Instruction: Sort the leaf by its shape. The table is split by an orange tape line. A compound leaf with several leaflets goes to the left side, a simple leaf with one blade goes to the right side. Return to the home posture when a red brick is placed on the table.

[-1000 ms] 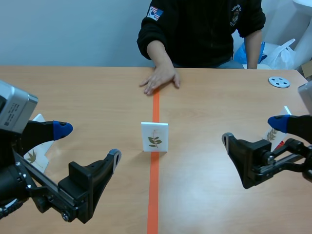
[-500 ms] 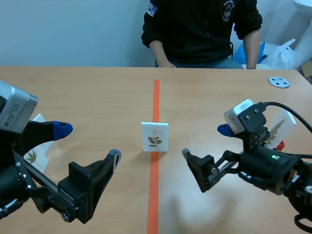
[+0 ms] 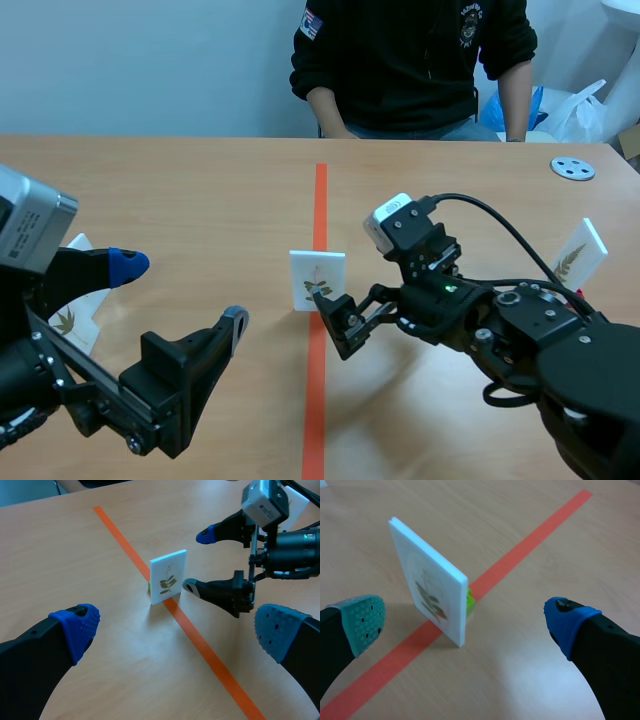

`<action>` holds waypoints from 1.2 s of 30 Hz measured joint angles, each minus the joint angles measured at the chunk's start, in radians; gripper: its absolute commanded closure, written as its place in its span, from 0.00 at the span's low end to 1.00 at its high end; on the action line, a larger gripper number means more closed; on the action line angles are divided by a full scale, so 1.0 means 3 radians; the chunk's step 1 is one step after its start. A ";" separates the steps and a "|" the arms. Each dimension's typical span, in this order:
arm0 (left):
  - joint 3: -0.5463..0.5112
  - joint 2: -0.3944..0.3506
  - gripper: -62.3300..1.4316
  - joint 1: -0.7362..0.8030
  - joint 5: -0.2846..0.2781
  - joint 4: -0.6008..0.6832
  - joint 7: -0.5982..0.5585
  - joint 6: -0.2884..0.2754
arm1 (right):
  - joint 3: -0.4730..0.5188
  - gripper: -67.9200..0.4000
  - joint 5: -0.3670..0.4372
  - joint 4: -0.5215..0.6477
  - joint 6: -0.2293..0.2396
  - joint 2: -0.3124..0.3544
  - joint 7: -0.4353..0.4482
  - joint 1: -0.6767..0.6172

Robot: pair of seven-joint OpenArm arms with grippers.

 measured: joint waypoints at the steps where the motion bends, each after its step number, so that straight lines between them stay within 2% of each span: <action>1: 0.0000 0.0000 0.00 0.0000 0.0000 0.0000 0.0000 -0.0001 | -0.0020 0.00 -0.0019 -0.0047 0.0001 -0.0036 0.0000 0.0041; 9: 0.0000 0.0000 0.00 0.0000 0.0000 0.0000 -0.0048 0.0000 | -0.0168 0.00 -0.0158 -0.0491 -0.0018 -0.0329 0.0062 0.0228; 11: 0.0000 0.0000 0.00 0.0000 0.0000 0.0000 -0.0048 0.0000 | -0.0217 0.02 -0.0193 -0.0507 -0.0080 -0.0371 0.0074 0.0226; 18: 0.0000 0.0000 0.00 0.0000 0.0000 0.0000 -0.0048 0.0000 | -0.0309 0.25 -0.0251 -0.0506 -0.0118 -0.0385 0.0075 0.0216; 23: 0.0000 0.0000 0.00 0.0000 0.0001 0.0000 -0.0048 0.0000 | -0.0312 0.45 -0.0251 -0.0506 -0.0151 -0.0381 0.0076 0.0206; 36: 0.0000 -0.0001 0.00 0.0000 0.0000 0.0000 -0.0048 0.0000 | -0.0312 0.70 -0.0249 -0.0502 -0.0165 -0.0383 0.0235 0.0123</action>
